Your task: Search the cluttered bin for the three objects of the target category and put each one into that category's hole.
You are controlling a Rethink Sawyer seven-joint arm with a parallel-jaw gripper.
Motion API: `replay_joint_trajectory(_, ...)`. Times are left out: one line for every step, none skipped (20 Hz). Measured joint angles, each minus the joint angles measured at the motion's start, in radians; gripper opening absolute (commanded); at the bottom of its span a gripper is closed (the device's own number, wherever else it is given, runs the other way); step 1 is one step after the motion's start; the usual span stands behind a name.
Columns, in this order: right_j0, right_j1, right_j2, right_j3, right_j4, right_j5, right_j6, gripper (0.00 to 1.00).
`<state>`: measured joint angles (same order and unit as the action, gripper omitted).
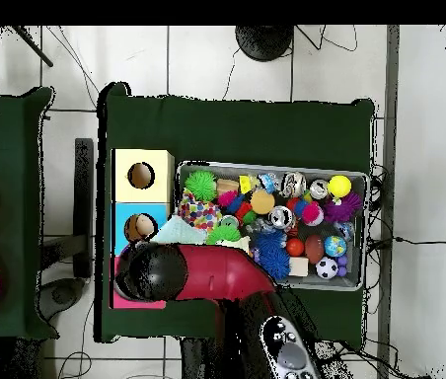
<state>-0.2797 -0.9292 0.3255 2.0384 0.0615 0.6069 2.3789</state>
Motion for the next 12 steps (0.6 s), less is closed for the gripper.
replay_joint_trajectory(0.017,-0.016,-0.005,-0.007,-0.009,0.011,0.0,0.0)
replay_joint_trajectory(0.042,-0.038,-0.012,-0.019,-0.02,0.03,0.0,0.0)
replay_joint_trajectory(0.057,-0.054,-0.016,-0.028,-0.027,0.045,0.0,0.0)
replay_joint_trajectory(0.073,-0.069,-0.021,-0.037,-0.036,0.06,0.0,0.0)
replay_joint_trajectory(0.092,-0.088,-0.028,-0.051,-0.052,0.083,0.0,0.0)
replay_joint_trajectory(0.123,-0.119,-0.039,-0.078,-0.089,0.123,0.0,0.0)
replay_joint_trajectory(0.138,-0.134,-0.045,-0.093,-0.112,0.144,0.0,0.0)
replay_joint_trajectory(0.146,-0.142,-0.048,-0.101,-0.124,0.155,0.0,0.0)
replay_joint_trajectory(0.175,-0.177,-0.056,-0.136,-0.177,0.207,0.0,0.0)
replay_joint_trajectory(0.184,-0.189,-0.058,-0.148,-0.194,0.223,0.0,0.0)
replay_joint_trajectory(0.194,-0.205,-0.059,-0.163,-0.214,0.248,0.0,0.0)
replay_joint_trajectory(0.204,-0.226,-0.06,-0.183,-0.241,0.276,0.0,0.0)
